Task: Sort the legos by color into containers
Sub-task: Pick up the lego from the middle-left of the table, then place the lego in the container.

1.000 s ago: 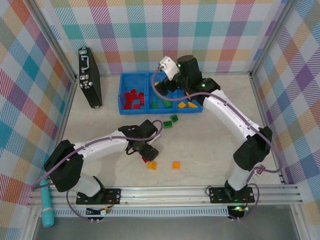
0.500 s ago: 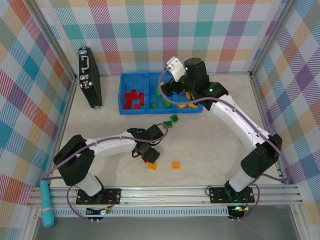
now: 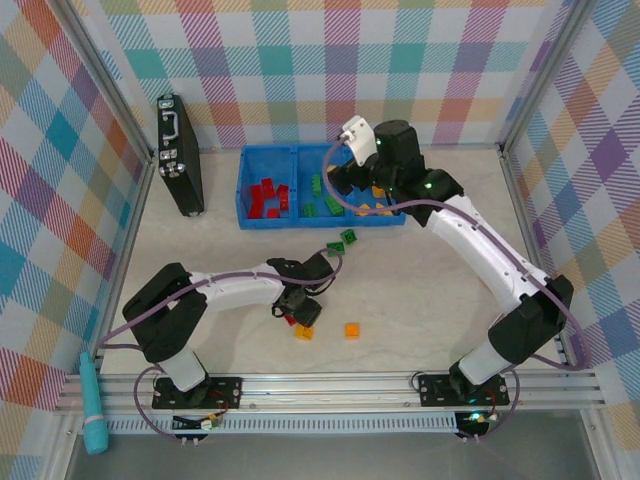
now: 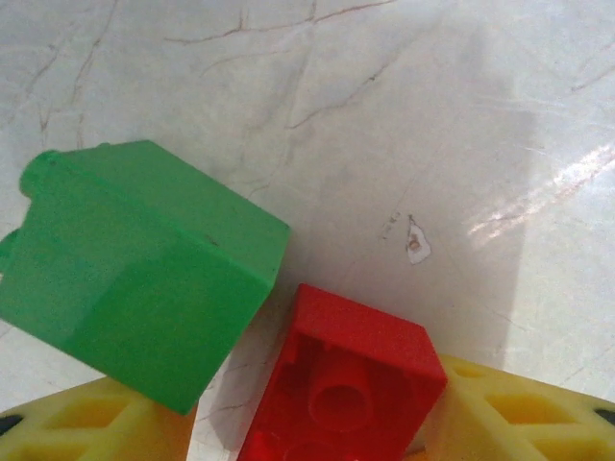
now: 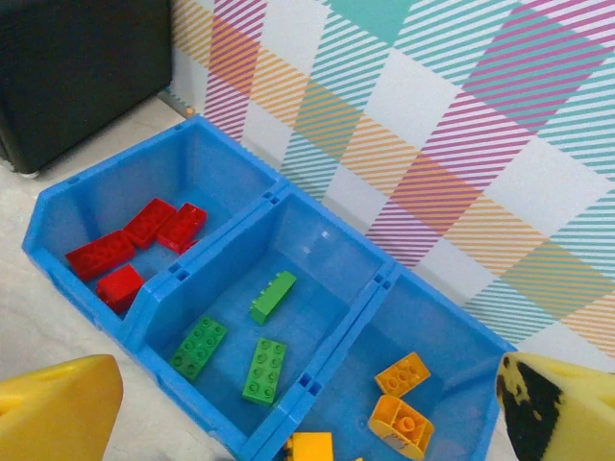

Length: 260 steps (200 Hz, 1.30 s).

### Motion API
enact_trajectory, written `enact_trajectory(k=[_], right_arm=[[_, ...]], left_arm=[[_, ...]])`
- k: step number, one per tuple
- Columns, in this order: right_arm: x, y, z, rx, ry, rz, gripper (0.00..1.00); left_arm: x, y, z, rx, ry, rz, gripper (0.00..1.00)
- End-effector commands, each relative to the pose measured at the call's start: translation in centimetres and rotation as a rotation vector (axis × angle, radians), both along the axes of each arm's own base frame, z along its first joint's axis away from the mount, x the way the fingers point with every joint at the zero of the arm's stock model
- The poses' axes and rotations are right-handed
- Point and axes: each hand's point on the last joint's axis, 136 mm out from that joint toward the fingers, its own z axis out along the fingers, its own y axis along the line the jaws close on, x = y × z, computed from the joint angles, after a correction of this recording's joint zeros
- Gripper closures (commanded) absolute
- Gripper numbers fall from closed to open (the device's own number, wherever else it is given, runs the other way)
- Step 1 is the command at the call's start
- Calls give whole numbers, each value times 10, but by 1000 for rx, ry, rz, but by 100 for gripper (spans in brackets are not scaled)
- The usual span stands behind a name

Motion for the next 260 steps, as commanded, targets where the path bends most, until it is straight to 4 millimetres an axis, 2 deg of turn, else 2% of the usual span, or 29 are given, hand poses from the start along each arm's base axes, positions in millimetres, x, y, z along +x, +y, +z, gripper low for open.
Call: enact_trajectory(k=[1, 50, 81, 112, 150, 172, 204, 218, 241, 260], right_arm=[[-3, -15, 12, 29, -23, -51, 0], [-5, -18, 7, 30, -16, -61, 1], [-6, -21, 5, 27, -16, -66, 0], [-10, -24, 1, 22, -11, -66, 0], [-27, -39, -21, 22, 72, -77, 1], [-43, -46, -46, 56, 169, -103, 1], [-82, -57, -102, 149, 451, -189, 0], [-100, -61, -127, 203, 565, -237, 1], [-128, -67, -170, 234, 742, -335, 3], [-149, -70, -195, 242, 832, -400, 3]], left_arm=[[-9, 5, -5, 29, 37, 33, 43], [-14, 7, -9, 31, 62, 51, 60], [-12, 10, 1, 42, 40, 61, 70], [3, 9, 33, 34, -40, 59, 71], [35, -1, 99, -25, -183, 62, 72], [61, 4, 136, -66, -264, 84, 71], [104, 20, 187, -143, -387, 141, 70], [127, 34, 206, -178, -450, 193, 70], [164, 53, 228, -225, -541, 262, 70], [192, 66, 237, -217, -592, 301, 70]])
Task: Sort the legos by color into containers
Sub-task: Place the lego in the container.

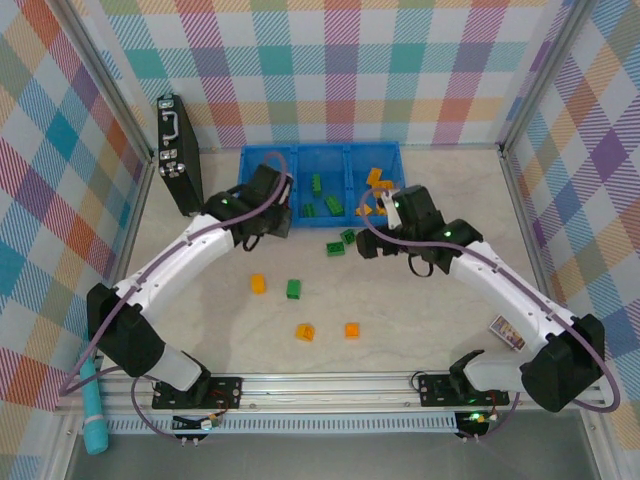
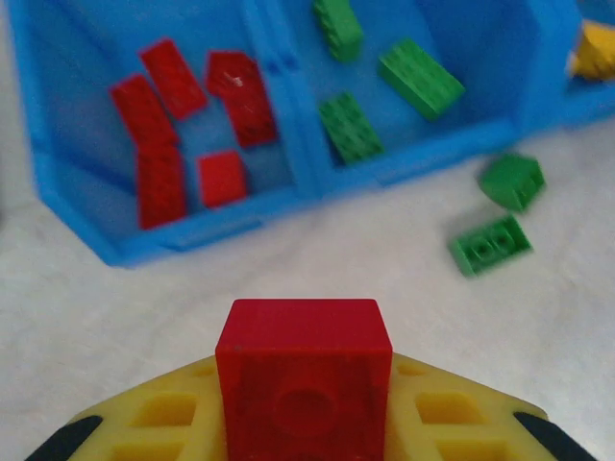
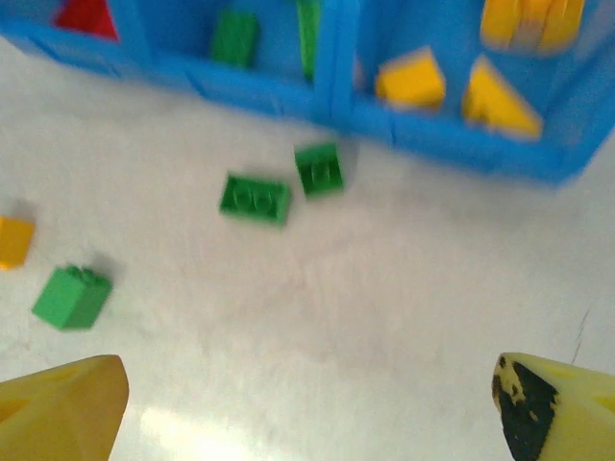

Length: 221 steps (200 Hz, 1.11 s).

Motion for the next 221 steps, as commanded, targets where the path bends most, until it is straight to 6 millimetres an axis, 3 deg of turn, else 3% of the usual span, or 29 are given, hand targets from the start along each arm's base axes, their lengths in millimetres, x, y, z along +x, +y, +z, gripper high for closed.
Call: enact_trajectory(k=[1, 48, 82, 134, 221], right_arm=[[-35, -1, -28, 76, 192, -124, 3], [-74, 17, -69, 85, 372, -148, 4], [-99, 36, -89, 47, 473, -140, 5], [-119, 52, -112, -1, 583, -117, 6], [-150, 57, -128, -189, 698, -149, 10]], left_arm=[[37, 10, 27, -7, -112, 21, 70], [101, 37, 22, -42, -155, 141, 69], [132, 49, 0, -16, -136, 165, 66], [159, 54, -40, -7, -84, 186, 65], [179, 50, -59, 7, -78, 178, 57]])
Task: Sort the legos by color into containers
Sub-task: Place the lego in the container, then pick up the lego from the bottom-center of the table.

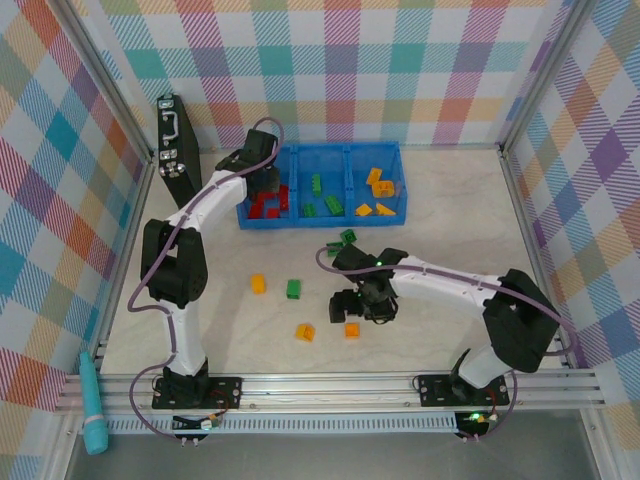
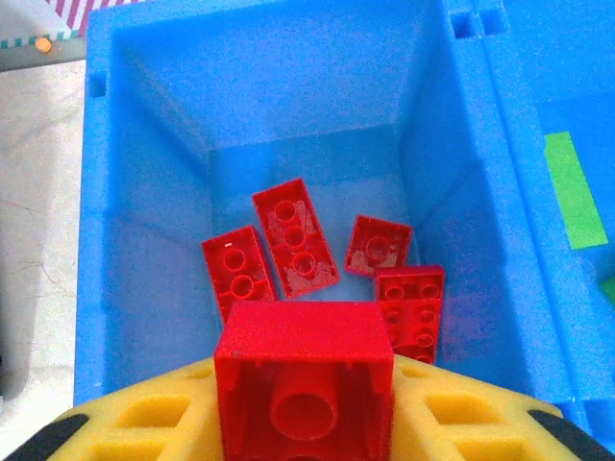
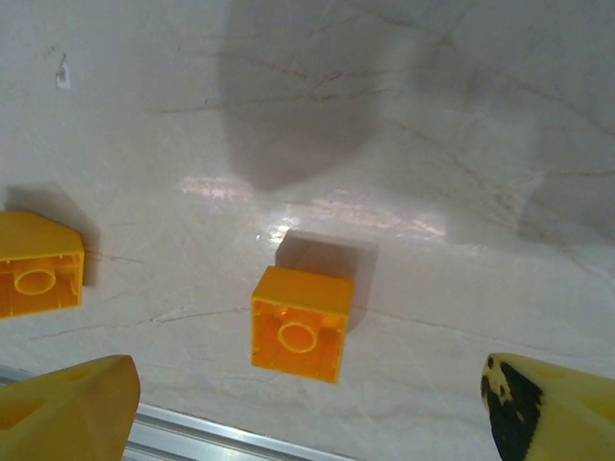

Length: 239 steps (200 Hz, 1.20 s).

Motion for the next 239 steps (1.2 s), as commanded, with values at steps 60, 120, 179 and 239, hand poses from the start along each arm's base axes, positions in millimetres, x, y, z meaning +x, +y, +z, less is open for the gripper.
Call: enact_trajectory(k=[60, 120, 179, 239], right_arm=[[-23, 4, -13, -133, 79, -87, 18], [-16, 7, -32, -185, 61, -88, 32], [-21, 3, -50, -229, 96, -79, 56], [-5, 3, -28, -210, 26, -28, 70]], left_arm=[[12, 1, 28, -22, -85, -19, 42], [-25, 1, 116, -104, -238, -71, 40], [-86, 9, 190, -154, -379, -138, 32], [-161, 25, 157, -140, -233, -176, 32]])
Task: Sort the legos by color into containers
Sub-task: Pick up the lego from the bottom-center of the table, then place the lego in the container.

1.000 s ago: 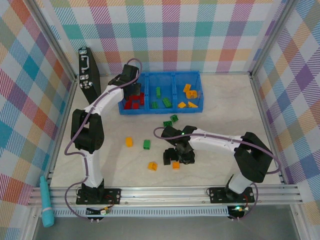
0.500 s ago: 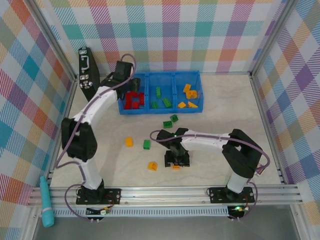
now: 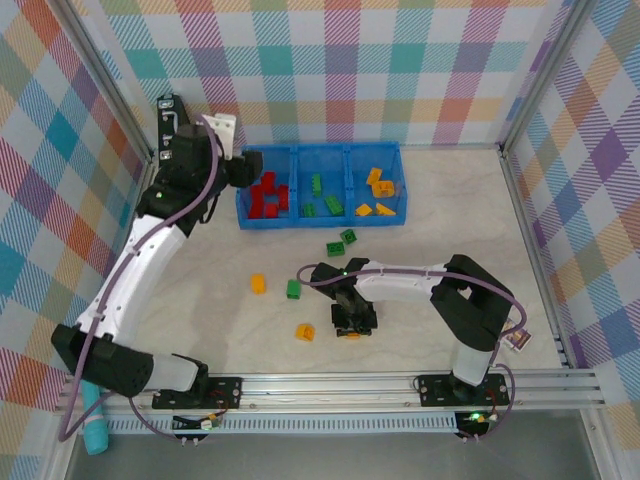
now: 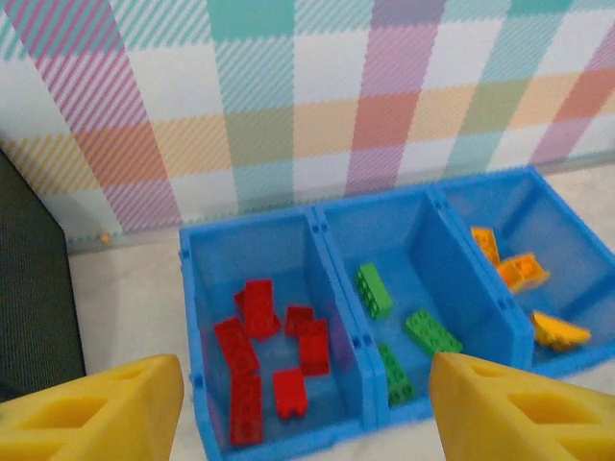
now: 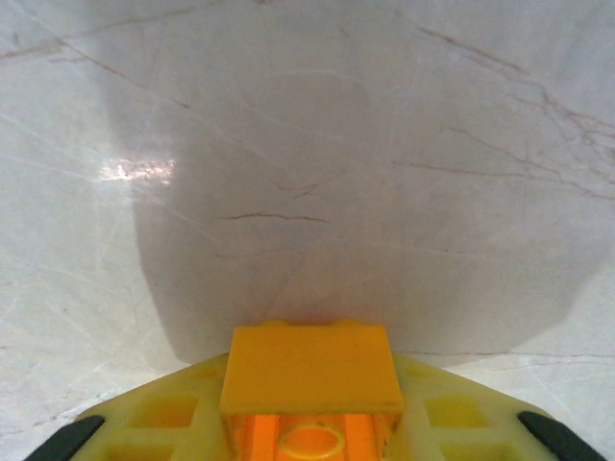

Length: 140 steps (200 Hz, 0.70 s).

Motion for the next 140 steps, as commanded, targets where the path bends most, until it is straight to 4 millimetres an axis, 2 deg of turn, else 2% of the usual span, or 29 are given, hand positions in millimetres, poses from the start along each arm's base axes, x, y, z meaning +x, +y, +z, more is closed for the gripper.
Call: enact_trajectory(k=[1, 24, 37, 61, 79, 102, 140], right_arm=[[13, -3, 19, -2, -55, 41, 70], [45, -19, 49, 0, -138, 69, 70], [73, -31, 71, 22, -208, 64, 69], [123, -49, 108, 60, -344, 60, 69], [162, -59, 128, 56, -435, 78, 68], [211, -62, 145, 64, -535, 103, 68], [278, -50, 150, 59, -655, 185, 67]], left_arm=[[-35, 13, -43, 52, 150, -8, 32], [-67, 32, -78, 119, 274, 38, 33], [-81, 39, -91, 112, 318, 64, 32], [-96, 46, -113, 76, 384, 121, 32], [-105, 47, -130, 49, 434, 144, 33], [-112, 50, -148, 40, 480, 168, 32], [-123, 48, -173, 6, 562, 183, 33]])
